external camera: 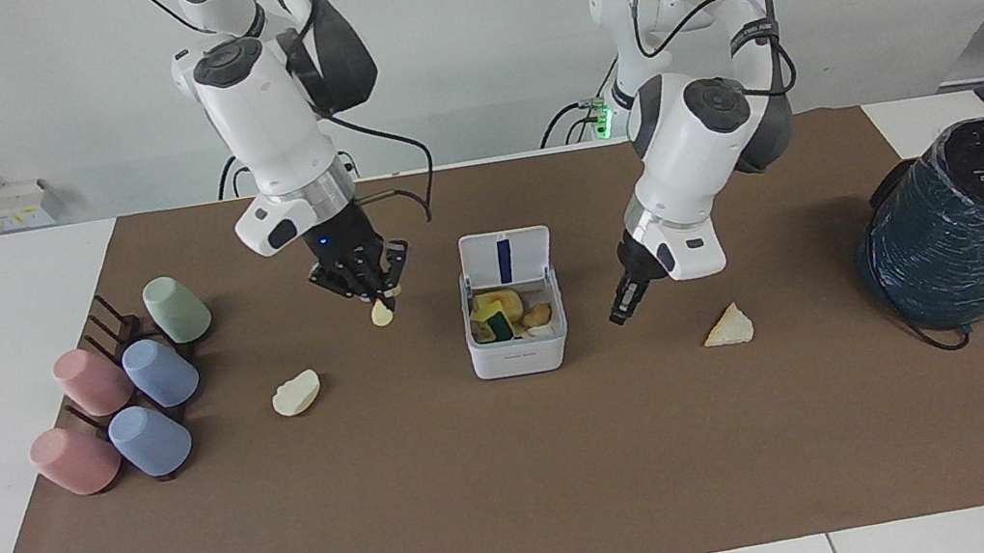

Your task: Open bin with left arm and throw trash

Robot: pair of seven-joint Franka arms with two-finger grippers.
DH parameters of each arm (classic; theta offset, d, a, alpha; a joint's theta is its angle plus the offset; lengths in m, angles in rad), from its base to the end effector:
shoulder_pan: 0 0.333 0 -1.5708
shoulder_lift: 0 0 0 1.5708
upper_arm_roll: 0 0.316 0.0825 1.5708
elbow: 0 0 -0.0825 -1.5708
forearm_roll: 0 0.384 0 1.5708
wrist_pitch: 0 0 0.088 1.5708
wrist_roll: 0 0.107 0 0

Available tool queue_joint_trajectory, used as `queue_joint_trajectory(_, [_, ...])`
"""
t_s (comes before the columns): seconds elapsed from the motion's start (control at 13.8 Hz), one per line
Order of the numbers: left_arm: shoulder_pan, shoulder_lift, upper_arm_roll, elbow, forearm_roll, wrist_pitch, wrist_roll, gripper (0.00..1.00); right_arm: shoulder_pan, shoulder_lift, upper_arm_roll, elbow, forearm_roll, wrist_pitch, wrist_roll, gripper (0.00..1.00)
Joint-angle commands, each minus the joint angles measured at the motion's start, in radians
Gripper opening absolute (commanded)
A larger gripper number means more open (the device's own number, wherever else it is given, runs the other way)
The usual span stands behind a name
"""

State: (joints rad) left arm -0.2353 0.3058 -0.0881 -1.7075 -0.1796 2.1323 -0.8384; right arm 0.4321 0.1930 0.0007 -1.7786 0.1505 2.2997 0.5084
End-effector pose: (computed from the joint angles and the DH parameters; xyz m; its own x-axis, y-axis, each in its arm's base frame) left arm 0.6216 -0.2112 0.4254 0.8233 0.5638 -0.0662 0.5641 -0.7994 0.2068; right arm 0.5844 0.2735 0.4807 0.9610 -0.1823 0.2082 -0.1216 -0.9540 -0.2742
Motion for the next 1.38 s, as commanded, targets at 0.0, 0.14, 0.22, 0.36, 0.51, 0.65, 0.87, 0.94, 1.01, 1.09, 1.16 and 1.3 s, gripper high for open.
queue_joint_trajectory(0.0, [0.053, -0.031, -0.004, -0.069, -0.015, -0.006, 0.311, 0.0, 0.028, 0.06, -0.001, 0.027, 0.047, 0.055, 0.019, 0.0])
queue_joint_trajectory(0.14, [0.079, -0.043, -0.002, -0.101, -0.015, 0.0, 0.459, 0.0, 0.054, 0.092, -0.001, 0.027, 0.125, 0.078, 0.019, 0.0])
queue_joint_trajectory(0.22, [0.088, -0.048, -0.001, -0.109, -0.012, 0.0, 0.522, 0.0, 0.063, 0.103, -0.001, 0.027, 0.147, 0.078, 0.018, 0.0])
queue_joint_trajectory(0.36, [0.112, -0.05, 0.001, -0.118, -0.003, 0.0, 0.64, 0.0, 0.077, 0.123, -0.001, 0.022, 0.152, 0.075, 0.016, 0.04])
queue_joint_trajectory(0.51, [0.145, -0.05, 0.001, -0.138, 0.032, 0.018, 0.758, 0.0, 0.085, 0.131, 0.001, 0.005, 0.156, 0.063, 0.015, 0.22])
queue_joint_trajectory(0.65, [0.154, -0.057, 0.001, -0.181, 0.063, 0.059, 0.875, 0.0, 0.085, 0.129, 0.005, -0.005, 0.161, 0.058, 0.013, 0.31])
queue_joint_trajectory(0.87, [0.166, -0.051, 0.002, -0.205, 0.081, 0.1, 0.938, 0.0, 0.086, 0.129, 0.005, -0.005, 0.161, 0.055, 0.015, 0.93])
queue_joint_trajectory(0.94, [0.166, -0.047, 0.002, -0.207, 0.101, 0.113, 0.973, 0.03, 0.086, 0.131, 0.005, -0.001, 0.161, 0.056, 0.016, 1.0])
queue_joint_trajectory(1.01, [0.168, -0.04, 0.002, -0.208, 0.112, 0.124, 0.996, 0.08, 0.086, 0.129, 0.004, 0.002, 0.161, 0.056, 0.018, 1.0])
queue_joint_trajectory(1.09, [0.169, -0.033, 0.002, -0.208, 0.117, 0.142, 1.005, 0.17, 0.085, 0.125, 0.004, 0.004, 0.161, 0.056, 0.018, 1.0])
queue_joint_trajectory(1.16, [0.177, -0.019, 0.002, -0.208, 0.121, 0.17, 1.006, 0.28, 0.085, 0.121, 0.004, 0.004, 0.161, 0.055, 0.018, 1.0])
queue_joint_trajectory(1.3, [0.18, 0.007, 0.002, -0.207, 0.15, 0.21, 1.006, 0.45, 0.085, 0.117, 0.004, 0.004, 0.161, 0.055, 0.019, 1.0])
